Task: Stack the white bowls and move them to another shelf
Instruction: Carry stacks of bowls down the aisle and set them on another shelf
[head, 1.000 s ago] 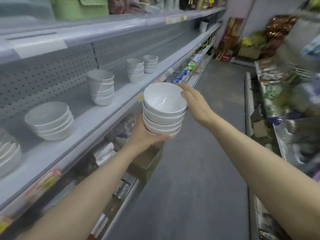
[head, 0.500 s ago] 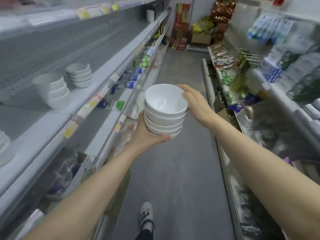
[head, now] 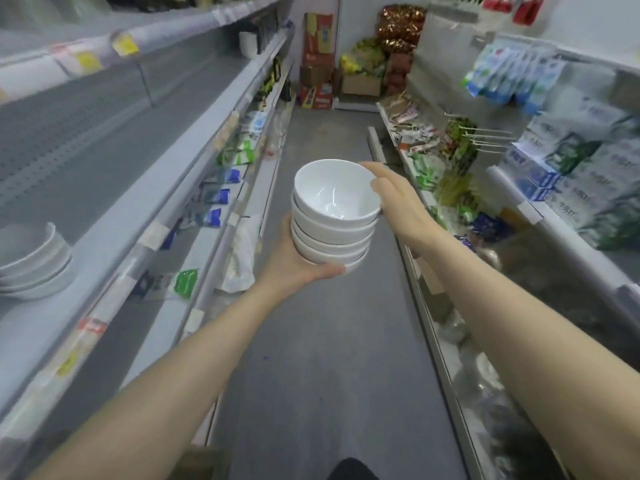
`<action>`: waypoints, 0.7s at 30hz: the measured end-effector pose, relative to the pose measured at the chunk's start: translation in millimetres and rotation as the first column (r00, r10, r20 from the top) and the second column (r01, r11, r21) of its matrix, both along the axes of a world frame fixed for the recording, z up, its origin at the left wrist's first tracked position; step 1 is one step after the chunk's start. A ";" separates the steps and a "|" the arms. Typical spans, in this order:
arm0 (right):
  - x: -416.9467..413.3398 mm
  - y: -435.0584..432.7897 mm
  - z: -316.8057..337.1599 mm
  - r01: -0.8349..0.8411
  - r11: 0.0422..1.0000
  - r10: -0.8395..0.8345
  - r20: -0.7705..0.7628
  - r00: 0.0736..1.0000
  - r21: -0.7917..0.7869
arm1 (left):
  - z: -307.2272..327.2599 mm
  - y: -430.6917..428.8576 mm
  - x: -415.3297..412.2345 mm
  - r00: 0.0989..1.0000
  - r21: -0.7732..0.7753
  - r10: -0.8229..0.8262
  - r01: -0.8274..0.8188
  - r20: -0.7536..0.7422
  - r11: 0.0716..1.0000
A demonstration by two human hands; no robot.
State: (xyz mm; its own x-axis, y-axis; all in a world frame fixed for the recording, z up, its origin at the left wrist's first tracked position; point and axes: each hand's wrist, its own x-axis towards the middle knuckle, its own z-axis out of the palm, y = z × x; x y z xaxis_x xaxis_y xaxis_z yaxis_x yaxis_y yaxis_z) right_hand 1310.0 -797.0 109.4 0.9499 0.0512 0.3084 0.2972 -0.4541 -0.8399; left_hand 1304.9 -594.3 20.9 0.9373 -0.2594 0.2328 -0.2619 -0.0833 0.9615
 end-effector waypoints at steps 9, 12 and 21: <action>183.6 -76.9 -14.5 0.033 0.999 -0.033 -0.006 0.999 -0.021 | -10.7 -76.3 175.2 1.000 -0.016 -0.019 0.018 -0.012 1.000; 248.6 -110.9 -17.2 0.013 1.000 -0.014 -0.028 1.000 -0.021 | -13.5 -110.3 236.3 1.000 -0.021 -0.001 0.001 -0.030 1.000; 427.8 -187.7 -16.6 -0.057 0.998 0.057 -0.051 0.997 0.000 | -9.3 -190.5 400.3 0.997 -0.041 0.041 -0.043 -0.060 0.998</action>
State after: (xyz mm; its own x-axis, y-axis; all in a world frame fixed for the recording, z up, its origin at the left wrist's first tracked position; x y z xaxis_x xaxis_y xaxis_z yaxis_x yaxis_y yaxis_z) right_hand 1737.7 -984.6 92.8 0.9600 0.1062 0.2591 0.2791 -0.4391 -0.8540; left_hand 1705.2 -784.8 11.7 0.9597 -0.2106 0.1862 -0.2012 -0.0520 0.9782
